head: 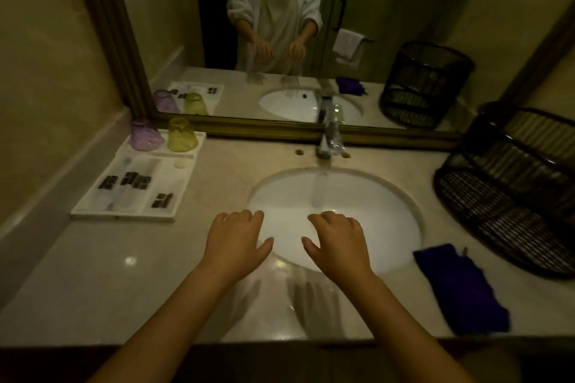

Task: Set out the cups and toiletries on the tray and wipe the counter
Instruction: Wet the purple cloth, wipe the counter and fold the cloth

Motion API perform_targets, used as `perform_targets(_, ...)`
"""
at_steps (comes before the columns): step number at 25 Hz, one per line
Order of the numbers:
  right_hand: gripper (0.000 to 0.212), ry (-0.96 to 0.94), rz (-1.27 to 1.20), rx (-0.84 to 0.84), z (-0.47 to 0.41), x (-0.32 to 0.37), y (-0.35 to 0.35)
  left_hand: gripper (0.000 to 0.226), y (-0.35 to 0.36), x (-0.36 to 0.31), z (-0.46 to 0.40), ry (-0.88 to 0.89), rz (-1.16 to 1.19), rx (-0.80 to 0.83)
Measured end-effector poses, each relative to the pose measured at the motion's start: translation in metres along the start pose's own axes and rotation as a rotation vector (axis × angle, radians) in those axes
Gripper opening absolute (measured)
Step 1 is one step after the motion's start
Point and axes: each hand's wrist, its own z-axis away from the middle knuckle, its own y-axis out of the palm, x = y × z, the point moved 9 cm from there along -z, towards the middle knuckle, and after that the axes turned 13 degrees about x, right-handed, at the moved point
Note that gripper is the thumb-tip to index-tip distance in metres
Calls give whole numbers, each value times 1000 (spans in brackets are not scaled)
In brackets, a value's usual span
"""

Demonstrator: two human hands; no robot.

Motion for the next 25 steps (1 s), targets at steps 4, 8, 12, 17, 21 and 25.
perform_targets(4, 44, 37, -31, 6, 82, -71, -6, 59, 20, -102, 33, 94, 48, 33)
perform_targets(8, 45, 96, -46, -11, 136, -136, -22, 58, 16, -184, 42, 196, 75, 22)
perform_targets(12, 47, 182, -73, 14, 164, -199, -21, 54, 32, -243, 36, 255, 144, 35)
perform_targets(17, 51, 250, -89, 64, 165, -276, -16, 54, 67, -299, -3, 305, 205, 109)
perform_targets(21, 55, 254, -54, 168, 147, -314, -4, 58, 90, -334, -38, 296, 279, 190)
perform_targets(25, 63, 165, -46, 282, 129, -336, 20, 65, 116, -368, -63, 318, 224, 267)
